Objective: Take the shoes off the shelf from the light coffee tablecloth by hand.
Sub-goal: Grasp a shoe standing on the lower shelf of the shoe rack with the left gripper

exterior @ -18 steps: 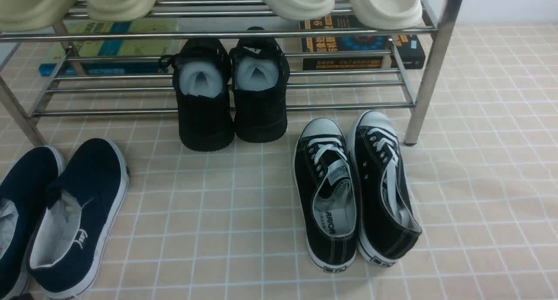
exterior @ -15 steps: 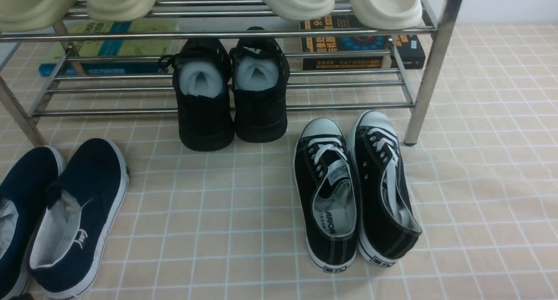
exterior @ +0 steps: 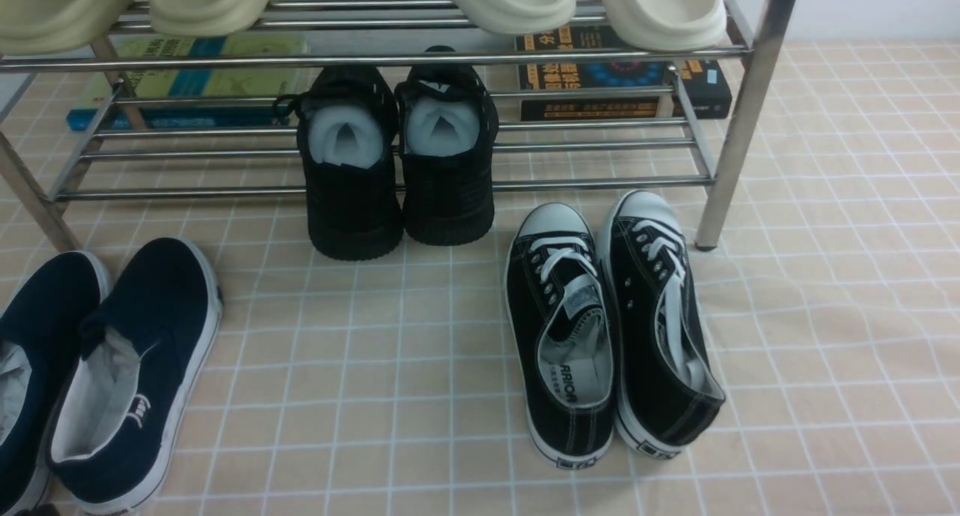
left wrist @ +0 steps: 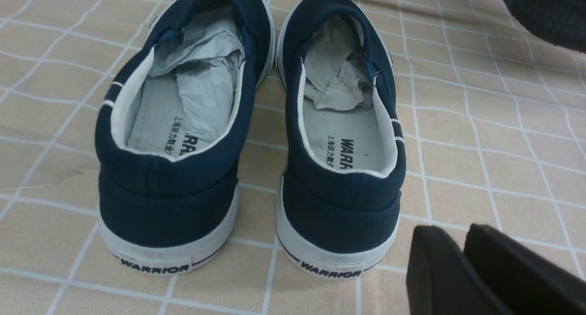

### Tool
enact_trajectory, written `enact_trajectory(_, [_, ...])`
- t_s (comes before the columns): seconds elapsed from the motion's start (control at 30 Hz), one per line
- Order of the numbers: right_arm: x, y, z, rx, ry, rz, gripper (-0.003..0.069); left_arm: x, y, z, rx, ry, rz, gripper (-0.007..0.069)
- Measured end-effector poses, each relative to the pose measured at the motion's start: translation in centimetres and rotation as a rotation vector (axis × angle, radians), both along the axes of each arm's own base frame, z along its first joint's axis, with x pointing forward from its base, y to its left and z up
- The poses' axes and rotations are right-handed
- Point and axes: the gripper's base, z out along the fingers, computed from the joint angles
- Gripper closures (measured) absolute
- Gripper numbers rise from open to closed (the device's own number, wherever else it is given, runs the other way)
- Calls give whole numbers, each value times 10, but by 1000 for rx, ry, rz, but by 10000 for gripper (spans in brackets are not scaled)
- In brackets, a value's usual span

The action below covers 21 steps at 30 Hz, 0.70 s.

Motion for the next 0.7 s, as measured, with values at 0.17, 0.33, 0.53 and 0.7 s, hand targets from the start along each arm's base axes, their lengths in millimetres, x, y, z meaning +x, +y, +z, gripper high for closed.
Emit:
enact_trajectory(0.17, [0,0,0,0,0,0,418,0,0,0,0,0,0,496])
enact_trajectory(0.33, [0,0,0,0,0,0,418,0,0,0,0,0,0,490])
enact_trajectory(0.53, [0,0,0,0,0,0,418,0,0,0,4,-2,1,483])
enact_trajectory(0.7, [0,0,0,0,0,0,418,0,-7,1,-392,-10,44,481])
